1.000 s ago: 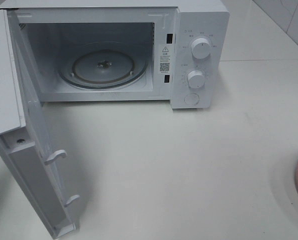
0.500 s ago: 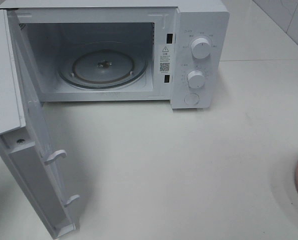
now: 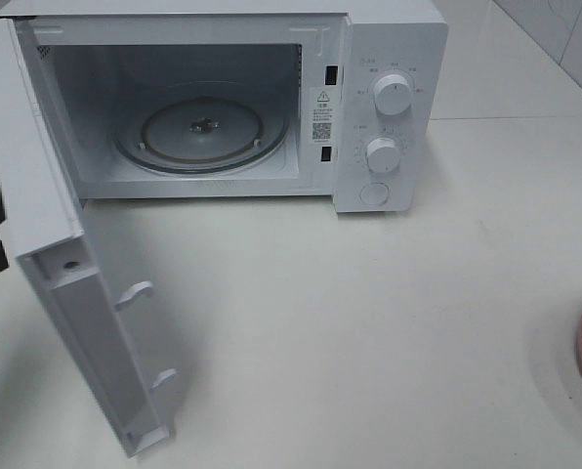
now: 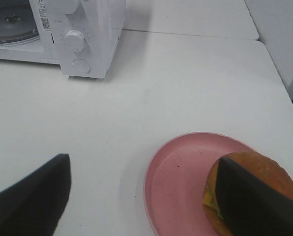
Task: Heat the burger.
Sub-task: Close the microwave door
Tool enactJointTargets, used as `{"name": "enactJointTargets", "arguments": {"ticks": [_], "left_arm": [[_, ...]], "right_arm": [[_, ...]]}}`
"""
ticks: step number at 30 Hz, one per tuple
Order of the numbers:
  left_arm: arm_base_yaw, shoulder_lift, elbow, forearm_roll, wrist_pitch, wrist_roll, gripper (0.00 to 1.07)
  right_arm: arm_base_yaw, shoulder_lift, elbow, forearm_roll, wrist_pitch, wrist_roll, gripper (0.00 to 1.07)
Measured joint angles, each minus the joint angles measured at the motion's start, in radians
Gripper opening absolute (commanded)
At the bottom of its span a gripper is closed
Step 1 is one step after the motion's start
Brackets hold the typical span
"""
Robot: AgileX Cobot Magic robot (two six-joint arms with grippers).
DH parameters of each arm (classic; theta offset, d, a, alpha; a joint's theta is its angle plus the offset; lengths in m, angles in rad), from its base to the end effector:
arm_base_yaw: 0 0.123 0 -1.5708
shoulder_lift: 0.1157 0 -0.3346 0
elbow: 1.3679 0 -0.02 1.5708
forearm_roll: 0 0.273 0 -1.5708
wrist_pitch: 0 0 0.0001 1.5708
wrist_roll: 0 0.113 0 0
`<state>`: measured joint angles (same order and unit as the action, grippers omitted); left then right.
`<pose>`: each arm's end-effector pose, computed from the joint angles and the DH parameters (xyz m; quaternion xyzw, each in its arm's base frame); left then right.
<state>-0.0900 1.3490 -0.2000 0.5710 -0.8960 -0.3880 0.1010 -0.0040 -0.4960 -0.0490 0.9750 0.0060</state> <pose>0.2091 -0.0667 0.2015 0.1646 0.7653 -0.1994 0.5895 -0.0113 -0.0058 0.2855 -0.0395 0.8289 0.0053 0.5579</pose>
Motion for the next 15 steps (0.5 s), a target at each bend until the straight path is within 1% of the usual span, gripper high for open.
{"name": "enactJointTargets", "arguments": {"ticks": [1, 2, 3, 4, 5, 6, 7, 8, 10, 11, 12, 13, 15], "left_arm": [[0.0, 0.0, 0.0, 0.0, 0.0, 0.0, 0.0], [-0.024, 0.007, -0.001, -0.021, -0.001, 0.022, 0.0], [-0.024, 0.007, -0.001, -0.021, -0.001, 0.022, 0.0], [-0.066, 0.022, -0.002, -0.071, -0.002, 0.055, 0.0], [-0.087, 0.03, -0.002, -0.103, -0.003, 0.069, 0.0], [-0.087, 0.03, -0.002, -0.103, -0.003, 0.069, 0.0], [-0.124, 0.044, -0.002, -0.155, -0.004, 0.088, 0.0], [-0.161, 0.056, -0.007, -0.202, -0.006, 0.095, 0.0], [-0.175, 0.062, -0.012, -0.22, -0.006, 0.095, 0.0], [-0.207, 0.074, -0.028, -0.248, -0.007, 0.098, 0.0], [-0.207, 0.074, -0.028, -0.248, -0.007, 0.098, 0.0], [-0.238, 0.09, -0.046, -0.274, -0.008, 0.101, 0.0], [-0.25, 0.099, -0.058, -0.29, -0.008, 0.103, 0.0]], "right_arm": [[0.0, 0.0, 0.0, 0.0, 0.0, 0.0, 0.76], [0.0, 0.0, 0.0, 0.0, 0.0, 0.0, 0.76], [0.0, 0.0, 0.0, 0.0, 0.0, 0.0, 0.76], [0.0, 0.0, 0.0, 0.0, 0.0, 0.0, 0.76], [0.0, 0.0, 0.0, 0.0, 0.0, 0.0, 0.76], [0.0, 0.0, 0.0, 0.0, 0.0, 0.0, 0.76], [0.0, 0.0, 0.0, 0.0, 0.0, 0.0, 0.76], [0.0, 0.0, 0.0, 0.0, 0.0, 0.0, 0.76], [0.0, 0.0, 0.0, 0.0, 0.0, 0.0, 0.76], [0.0, 0.0, 0.0, 0.0, 0.0, 0.0, 0.76], [0.0, 0.0, 0.0, 0.0, 0.0, 0.0, 0.76], [0.0, 0.0, 0.0, 0.0, 0.0, 0.0, 0.76], [0.0, 0.0, 0.0, 0.0, 0.0, 0.0, 0.76]]}}
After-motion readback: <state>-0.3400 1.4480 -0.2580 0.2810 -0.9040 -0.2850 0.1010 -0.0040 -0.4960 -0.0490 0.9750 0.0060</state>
